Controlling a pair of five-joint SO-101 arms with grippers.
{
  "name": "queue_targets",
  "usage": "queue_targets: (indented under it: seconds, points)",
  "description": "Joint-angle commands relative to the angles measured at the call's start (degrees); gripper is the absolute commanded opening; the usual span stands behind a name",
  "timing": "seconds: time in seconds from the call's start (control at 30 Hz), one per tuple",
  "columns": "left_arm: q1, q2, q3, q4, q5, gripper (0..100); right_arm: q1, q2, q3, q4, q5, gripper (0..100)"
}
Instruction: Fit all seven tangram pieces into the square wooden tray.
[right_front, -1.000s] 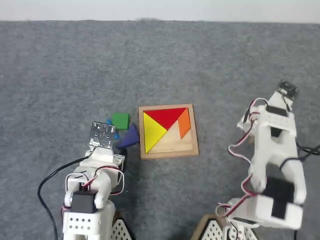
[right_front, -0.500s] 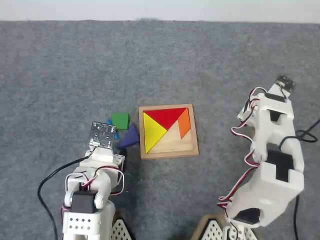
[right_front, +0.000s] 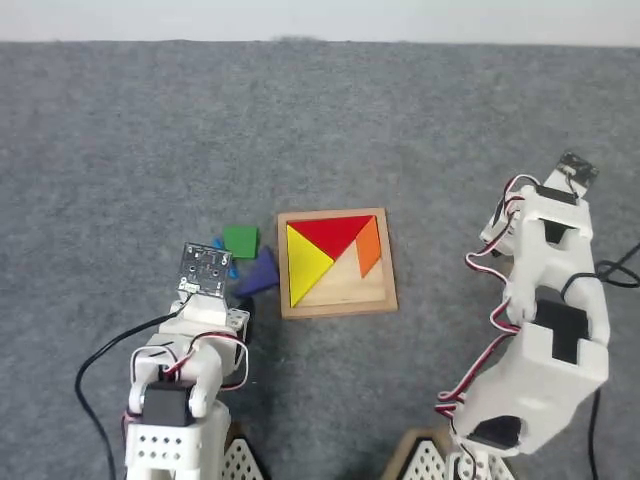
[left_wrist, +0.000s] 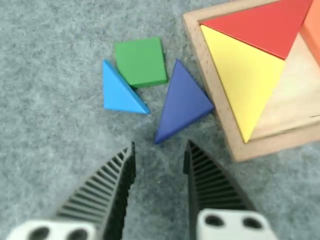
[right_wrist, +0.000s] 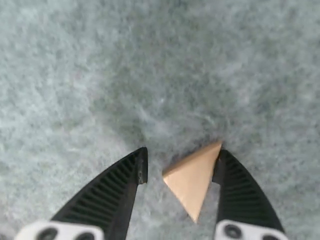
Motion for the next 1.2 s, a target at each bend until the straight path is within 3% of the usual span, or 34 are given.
queue_targets:
  seconds: [0.0,0.2,0.53,1.17]
  points:
    - [0.0,-0.4,-0.7,-1.1,-0.8,15,0.0,0.0,-2.1,1.5,-0.4,18.3]
    - [0.0,-0.4,-0.7,-1.1,-0.8,15,2.2,-4.4,-1.8,3.3,-0.4,15.8]
    - [0.0,-0.4,-0.7,-1.1,-0.8,15,0.4,-2.4,-0.1,3.8,3.6,21.8]
    - [0.1,-0.4,-0.7,-1.0,-0.6,15,2.0,0.0,-2.5,4.3,5.4,9.1]
